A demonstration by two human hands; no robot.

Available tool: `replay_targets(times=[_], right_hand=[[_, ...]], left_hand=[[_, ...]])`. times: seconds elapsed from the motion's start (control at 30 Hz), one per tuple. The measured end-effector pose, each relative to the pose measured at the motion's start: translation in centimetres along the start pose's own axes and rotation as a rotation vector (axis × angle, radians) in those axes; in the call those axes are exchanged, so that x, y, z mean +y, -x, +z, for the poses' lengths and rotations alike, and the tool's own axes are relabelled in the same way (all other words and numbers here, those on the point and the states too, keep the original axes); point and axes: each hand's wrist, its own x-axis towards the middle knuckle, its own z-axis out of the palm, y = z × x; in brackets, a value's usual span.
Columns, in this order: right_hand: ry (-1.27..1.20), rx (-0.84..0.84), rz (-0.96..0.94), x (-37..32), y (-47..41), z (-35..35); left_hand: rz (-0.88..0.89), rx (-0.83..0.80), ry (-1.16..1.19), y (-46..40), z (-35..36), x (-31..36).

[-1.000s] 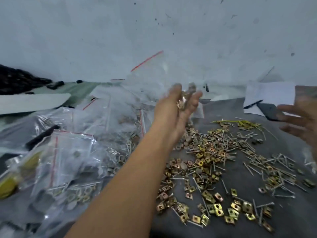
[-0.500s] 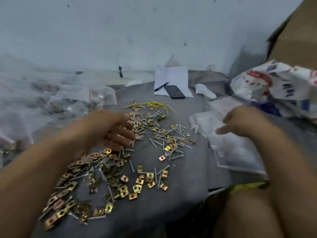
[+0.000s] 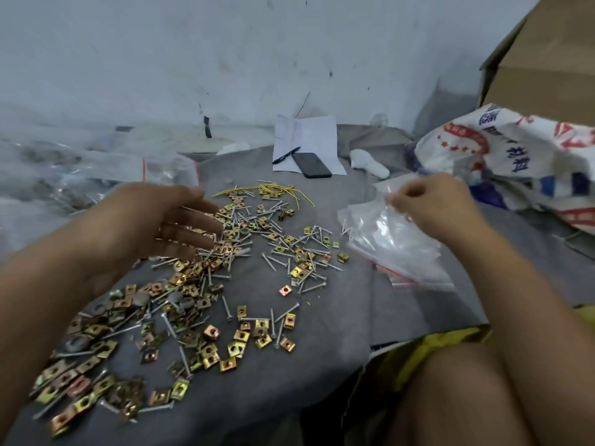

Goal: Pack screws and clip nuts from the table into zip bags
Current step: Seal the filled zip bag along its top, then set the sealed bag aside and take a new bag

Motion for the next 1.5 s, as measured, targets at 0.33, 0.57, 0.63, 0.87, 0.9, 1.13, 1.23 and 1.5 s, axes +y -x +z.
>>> replay_targets(times=[0.33, 0.57, 0.63, 0.87, 0.9, 1.13, 1.23, 1.5], right_hand=[[-1.033, -0.175, 0.047, -9.9, 1.3, 5.8], [-1.028, -0.158, -0.019, -12.4, 1.8, 9.3], [-1.015, -0.167, -0.026, -13.0, 1.9, 9.8], [-0.554, 0.105, -0.2, -13.9, 3.4, 10.8], [-0.528, 0.117, -0.29, -14.4, 3.9, 10.6], [-0.547, -0.292, -0.521, -16.8, 7.6, 10.1], [-0.647, -0.291, -0.489, -16.5, 7.3, 9.8], [-0.904, -0.57, -0.413, -15.4, 6.2, 9.7]], left_hand=[[0.142, -0.239, -0.047, 1.3, 4.3, 1.1], [0.146, -0.014, 0.045, 0.7, 1.9, 1.1], [0.121, 0.032, 0.038, 0.6, 1.6, 0.9], [0.114, 0.263, 0.049, 0.3, 1.0, 0.9], [0.114, 0.282, 0.051, 0.3, 0.9, 0.8], [0.182, 0.25, 0.079, 0.7, 0.7, 1.1], [0.191, 0.22, 0.052, 0.9, 0.1, 1.0], [0.295, 0.191, -0.019, 1.3, -0.5, 1.2]])
